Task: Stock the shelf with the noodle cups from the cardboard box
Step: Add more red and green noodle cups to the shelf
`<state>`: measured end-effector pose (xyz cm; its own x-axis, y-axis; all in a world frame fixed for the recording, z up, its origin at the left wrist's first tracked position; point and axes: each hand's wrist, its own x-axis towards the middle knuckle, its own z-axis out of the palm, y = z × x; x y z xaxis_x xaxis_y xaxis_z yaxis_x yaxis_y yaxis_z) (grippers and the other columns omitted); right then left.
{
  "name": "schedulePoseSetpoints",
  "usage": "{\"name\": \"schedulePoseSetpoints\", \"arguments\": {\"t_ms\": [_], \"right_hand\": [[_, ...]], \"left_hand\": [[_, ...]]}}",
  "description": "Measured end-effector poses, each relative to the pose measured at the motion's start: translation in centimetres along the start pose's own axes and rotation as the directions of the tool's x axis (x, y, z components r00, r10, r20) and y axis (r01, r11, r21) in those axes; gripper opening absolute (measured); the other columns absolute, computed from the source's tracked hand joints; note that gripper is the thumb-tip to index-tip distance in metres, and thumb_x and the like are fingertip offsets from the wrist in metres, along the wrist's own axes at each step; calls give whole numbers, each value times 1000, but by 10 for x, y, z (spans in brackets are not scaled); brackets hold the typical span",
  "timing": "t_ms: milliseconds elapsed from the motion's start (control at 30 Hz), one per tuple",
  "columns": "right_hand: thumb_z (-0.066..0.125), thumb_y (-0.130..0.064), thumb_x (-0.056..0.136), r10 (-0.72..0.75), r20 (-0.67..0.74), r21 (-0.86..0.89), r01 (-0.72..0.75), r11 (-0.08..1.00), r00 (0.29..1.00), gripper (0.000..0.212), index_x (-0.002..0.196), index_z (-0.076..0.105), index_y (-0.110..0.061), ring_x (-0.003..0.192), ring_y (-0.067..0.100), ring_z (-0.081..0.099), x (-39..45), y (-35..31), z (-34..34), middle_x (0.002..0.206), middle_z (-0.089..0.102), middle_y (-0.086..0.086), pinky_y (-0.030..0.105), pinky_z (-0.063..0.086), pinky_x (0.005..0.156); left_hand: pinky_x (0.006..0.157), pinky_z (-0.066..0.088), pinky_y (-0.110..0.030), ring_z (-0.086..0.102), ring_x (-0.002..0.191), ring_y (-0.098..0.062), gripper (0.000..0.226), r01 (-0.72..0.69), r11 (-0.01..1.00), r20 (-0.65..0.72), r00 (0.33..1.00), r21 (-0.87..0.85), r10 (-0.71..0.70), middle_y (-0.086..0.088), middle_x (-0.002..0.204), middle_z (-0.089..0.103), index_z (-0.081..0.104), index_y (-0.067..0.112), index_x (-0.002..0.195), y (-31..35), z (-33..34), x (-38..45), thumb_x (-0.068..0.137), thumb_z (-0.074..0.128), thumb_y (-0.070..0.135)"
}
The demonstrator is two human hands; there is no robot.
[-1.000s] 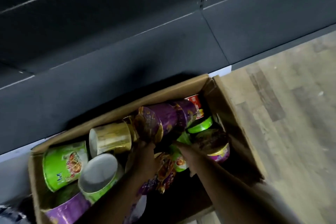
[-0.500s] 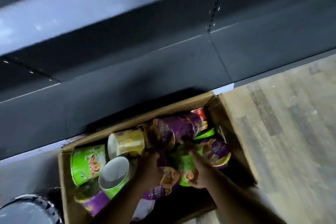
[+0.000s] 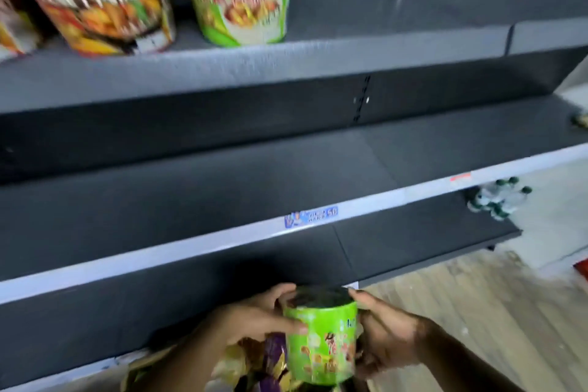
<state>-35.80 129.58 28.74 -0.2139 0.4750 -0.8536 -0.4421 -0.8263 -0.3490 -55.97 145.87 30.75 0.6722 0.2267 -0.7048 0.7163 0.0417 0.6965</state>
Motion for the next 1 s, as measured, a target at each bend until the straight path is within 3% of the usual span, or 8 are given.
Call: {"name": "schedulePoseSetpoints", "arguments": {"t_ms": [100, 233, 300, 433, 567, 733, 900, 1000], "right_hand": [[40, -84, 68, -61, 125, -186, 83, 979, 990, 83, 120, 52, -20, 82, 27, 67, -58, -52, 17, 89, 67, 9, 36, 53, 77], [55, -81, 64, -85, 319, -410, 218, 886, 944, 91, 136, 33, -30, 106, 31, 65, -127, -122, 45, 116, 65, 15, 32, 59, 71], [58, -78, 67, -50, 380, -500, 251, 829, 924, 84, 132, 40, -27, 106, 27, 65, -158, -155, 64, 116, 67, 9, 23, 58, 65], [52, -78, 71, -12, 471, -631, 346, 694, 882, 74, 115, 69, -20, 106, 13, 66, -207, -211, 104, 115, 69, 1, 14, 55, 67], [62, -78, 64, -68, 488, -638, 408, 653, 870, 90, 117, 64, -5, 114, 22, 61, -231, -253, 123, 118, 66, 11, 19, 57, 64], [71, -79, 50, -279, 482, -601, 545, 585, 831, 121, 136, 36, -1, 105, 24, 66, -258, -285, 151, 113, 67, 8, 26, 58, 62], [75, -78, 42, -453, 470, -541, 653, 531, 758, 111, 126, 48, -11, 93, 23, 68, -274, -300, 174, 112, 63, 12, 33, 58, 68], [76, -76, 43, -529, 476, -494, 712, 500, 702, 109, 127, 49, -12, 94, 26, 66, -280, -310, 185, 117, 57, 16, 38, 58, 74]], "left_hand": [[85, 48, -30, 50, 119, -11, 95, -108, 976, -29, 994, -187, 104, 15, 136, 47, 41, 47, 126, 54, -23, -48, 42, 84, 51], [95, 46, -47, 64, 101, -22, 93, -219, 889, -72, 976, -401, 207, 3, 121, 64, 44, 39, 128, 108, -57, -105, 47, 92, 40], [96, 44, -51, 63, 99, -26, 80, -268, 841, -80, 962, -470, 261, -2, 115, 66, 45, 34, 129, 133, -72, -131, 61, 87, 28], [94, 50, -47, 63, 110, -26, 93, -395, 758, -87, 906, -518, 413, -6, 123, 65, 52, 27, 126, 181, -100, -178, 44, 94, 39], [83, 56, -41, 69, 99, -26, 81, -424, 676, -111, 883, -603, 456, -14, 114, 69, 73, 10, 105, 219, -117, -215, 32, 97, 34], [88, 52, -44, 66, 106, -28, 96, -525, 632, -188, 832, -570, 521, -15, 121, 65, 62, 12, 118, 253, -131, -244, 33, 96, 40], [87, 54, -45, 65, 109, -27, 104, -625, 602, -293, 774, -497, 561, -12, 123, 65, 60, 16, 121, 272, -139, -258, 29, 94, 50], [82, 57, -43, 67, 104, -25, 92, -688, 571, -374, 724, -448, 579, -12, 118, 68, 64, 15, 114, 283, -145, -267, 35, 91, 54]]}}
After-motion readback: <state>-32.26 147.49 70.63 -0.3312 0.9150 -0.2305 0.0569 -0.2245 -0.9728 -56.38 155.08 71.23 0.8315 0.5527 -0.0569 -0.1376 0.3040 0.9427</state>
